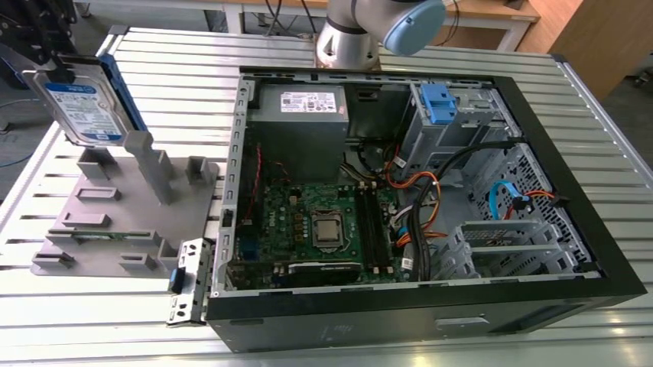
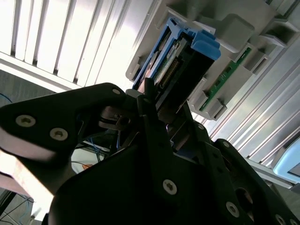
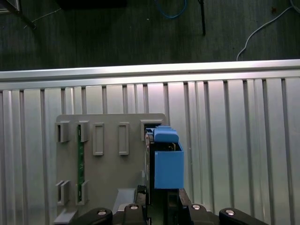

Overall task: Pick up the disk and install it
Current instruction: 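Pick up the disk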

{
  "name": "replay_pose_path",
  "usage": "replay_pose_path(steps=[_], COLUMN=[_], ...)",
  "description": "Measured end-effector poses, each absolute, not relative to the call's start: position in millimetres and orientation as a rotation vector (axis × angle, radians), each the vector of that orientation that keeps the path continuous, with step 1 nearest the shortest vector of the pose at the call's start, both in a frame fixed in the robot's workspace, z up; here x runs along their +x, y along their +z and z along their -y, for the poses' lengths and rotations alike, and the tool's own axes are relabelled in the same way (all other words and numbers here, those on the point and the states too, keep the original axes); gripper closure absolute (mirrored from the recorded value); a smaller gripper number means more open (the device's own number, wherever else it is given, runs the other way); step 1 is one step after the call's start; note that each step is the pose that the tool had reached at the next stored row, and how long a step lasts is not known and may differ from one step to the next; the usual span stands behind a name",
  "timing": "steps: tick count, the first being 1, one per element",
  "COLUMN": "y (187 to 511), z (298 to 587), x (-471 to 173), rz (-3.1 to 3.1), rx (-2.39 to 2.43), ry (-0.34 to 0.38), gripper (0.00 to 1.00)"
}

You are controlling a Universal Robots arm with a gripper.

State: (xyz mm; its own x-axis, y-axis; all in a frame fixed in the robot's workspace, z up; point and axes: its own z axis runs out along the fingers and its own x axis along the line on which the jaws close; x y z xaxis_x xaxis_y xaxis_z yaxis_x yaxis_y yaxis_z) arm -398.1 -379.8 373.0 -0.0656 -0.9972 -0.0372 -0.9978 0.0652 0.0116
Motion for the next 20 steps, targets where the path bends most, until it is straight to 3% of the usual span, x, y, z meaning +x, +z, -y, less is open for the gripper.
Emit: replay_pose_path(steps=[20], y=[378.7], z=[379.7], x=[-398.1], rz=[-2.279], rx=[-2.134], ry=[0.053], gripper=[0.65])
